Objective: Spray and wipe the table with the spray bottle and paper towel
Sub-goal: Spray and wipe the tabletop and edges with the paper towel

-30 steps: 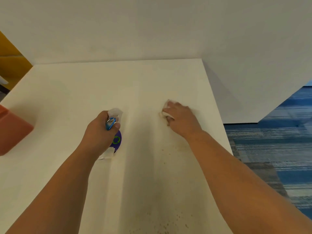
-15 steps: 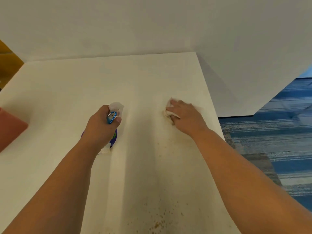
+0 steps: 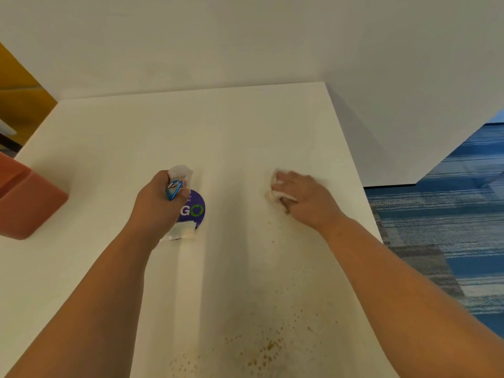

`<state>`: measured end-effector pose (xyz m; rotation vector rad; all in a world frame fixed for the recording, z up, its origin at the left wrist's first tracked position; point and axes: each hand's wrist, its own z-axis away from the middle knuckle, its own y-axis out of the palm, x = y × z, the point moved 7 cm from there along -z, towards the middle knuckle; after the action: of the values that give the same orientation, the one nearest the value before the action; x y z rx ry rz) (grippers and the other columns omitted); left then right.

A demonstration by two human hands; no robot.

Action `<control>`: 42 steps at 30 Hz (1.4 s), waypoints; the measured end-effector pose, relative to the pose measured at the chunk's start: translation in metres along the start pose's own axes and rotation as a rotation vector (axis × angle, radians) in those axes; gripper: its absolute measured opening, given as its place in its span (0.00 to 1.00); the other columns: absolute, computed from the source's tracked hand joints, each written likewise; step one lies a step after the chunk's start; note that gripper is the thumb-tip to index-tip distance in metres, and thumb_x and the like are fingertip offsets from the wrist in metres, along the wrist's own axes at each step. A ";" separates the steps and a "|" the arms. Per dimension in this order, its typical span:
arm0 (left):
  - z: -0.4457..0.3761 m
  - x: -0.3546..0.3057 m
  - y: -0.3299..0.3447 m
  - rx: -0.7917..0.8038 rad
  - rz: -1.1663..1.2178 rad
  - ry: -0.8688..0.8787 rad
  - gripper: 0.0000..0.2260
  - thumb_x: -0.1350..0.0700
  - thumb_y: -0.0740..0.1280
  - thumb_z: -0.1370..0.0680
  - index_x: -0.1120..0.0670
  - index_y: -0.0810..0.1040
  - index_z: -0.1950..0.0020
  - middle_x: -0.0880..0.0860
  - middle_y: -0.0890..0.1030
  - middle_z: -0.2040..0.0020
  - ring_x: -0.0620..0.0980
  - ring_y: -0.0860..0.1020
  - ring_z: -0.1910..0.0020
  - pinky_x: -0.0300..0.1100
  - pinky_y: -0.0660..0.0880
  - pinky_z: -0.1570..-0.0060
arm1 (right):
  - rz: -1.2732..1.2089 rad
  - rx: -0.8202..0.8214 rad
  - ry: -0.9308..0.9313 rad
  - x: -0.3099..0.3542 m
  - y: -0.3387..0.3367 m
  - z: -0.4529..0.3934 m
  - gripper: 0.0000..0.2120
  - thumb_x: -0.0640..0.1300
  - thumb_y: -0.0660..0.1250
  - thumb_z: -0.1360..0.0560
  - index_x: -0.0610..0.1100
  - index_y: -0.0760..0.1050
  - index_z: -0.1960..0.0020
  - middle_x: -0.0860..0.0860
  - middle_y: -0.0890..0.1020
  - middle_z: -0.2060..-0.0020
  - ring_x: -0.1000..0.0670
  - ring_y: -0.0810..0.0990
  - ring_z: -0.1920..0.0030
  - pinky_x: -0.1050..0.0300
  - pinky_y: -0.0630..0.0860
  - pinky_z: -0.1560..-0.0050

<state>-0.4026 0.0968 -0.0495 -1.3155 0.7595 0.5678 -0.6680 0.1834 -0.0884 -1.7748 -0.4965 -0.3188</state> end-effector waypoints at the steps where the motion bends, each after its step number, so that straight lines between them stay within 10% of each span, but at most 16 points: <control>1: 0.001 0.001 -0.003 -0.001 0.000 -0.002 0.09 0.57 0.66 0.20 0.50 0.72 0.40 0.50 0.77 0.49 0.48 0.76 0.54 0.37 0.70 0.63 | -0.034 0.029 0.000 0.001 -0.002 0.010 0.13 0.33 0.67 0.34 0.45 0.82 0.54 0.48 0.80 0.44 0.49 0.77 0.45 0.58 0.72 0.47; 10: 0.013 0.011 -0.012 0.032 0.025 0.009 0.09 0.55 0.65 0.20 0.49 0.74 0.40 0.48 0.78 0.49 0.44 0.77 0.55 0.34 0.71 0.62 | 0.184 -0.006 0.248 -0.027 -0.009 -0.005 0.10 0.37 0.61 0.28 0.49 0.76 0.60 0.52 0.78 0.46 0.47 0.75 0.42 0.47 0.68 0.47; 16: 0.027 0.010 -0.006 0.085 0.049 0.019 0.10 0.54 0.65 0.20 0.50 0.75 0.39 0.47 0.78 0.48 0.50 0.77 0.50 0.39 0.73 0.56 | -0.102 0.153 0.028 0.045 0.017 0.042 0.15 0.32 0.70 0.33 0.45 0.83 0.50 0.48 0.78 0.38 0.59 0.68 0.38 0.79 0.50 0.40; 20: 0.033 0.012 -0.016 0.073 0.035 0.027 0.10 0.54 0.65 0.20 0.50 0.74 0.39 0.48 0.78 0.48 0.50 0.77 0.52 0.38 0.71 0.60 | -0.051 0.031 0.217 0.011 0.001 0.049 0.17 0.34 0.67 0.27 0.48 0.79 0.42 0.51 0.72 0.33 0.58 0.67 0.35 0.77 0.52 0.39; 25: 0.043 0.016 -0.028 0.055 0.035 0.034 0.11 0.53 0.65 0.20 0.51 0.74 0.38 0.47 0.78 0.49 0.38 0.76 0.56 0.33 0.70 0.62 | 0.044 -0.017 0.170 0.032 0.021 0.014 0.14 0.37 0.66 0.28 0.47 0.81 0.45 0.48 0.76 0.36 0.46 0.74 0.37 0.48 0.67 0.38; 33: 0.059 0.017 -0.027 0.089 0.009 0.058 0.12 0.56 0.65 0.20 0.52 0.74 0.36 0.48 0.77 0.48 0.39 0.75 0.57 0.30 0.67 0.63 | -0.083 0.212 0.009 0.078 0.023 0.068 0.14 0.36 0.69 0.29 0.49 0.81 0.46 0.53 0.75 0.35 0.59 0.67 0.36 0.64 0.58 0.38; 42: 0.080 0.018 -0.021 0.137 -0.030 0.068 0.15 0.56 0.65 0.20 0.52 0.73 0.33 0.49 0.77 0.45 0.50 0.75 0.49 0.37 0.68 0.56 | -0.037 0.141 -0.003 0.102 0.043 0.066 0.11 0.36 0.69 0.31 0.47 0.81 0.52 0.49 0.78 0.40 0.50 0.73 0.39 0.53 0.65 0.43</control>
<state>-0.3615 0.1704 -0.0437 -1.2227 0.8191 0.4412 -0.5604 0.2550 -0.0948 -1.6312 -0.5411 -0.3002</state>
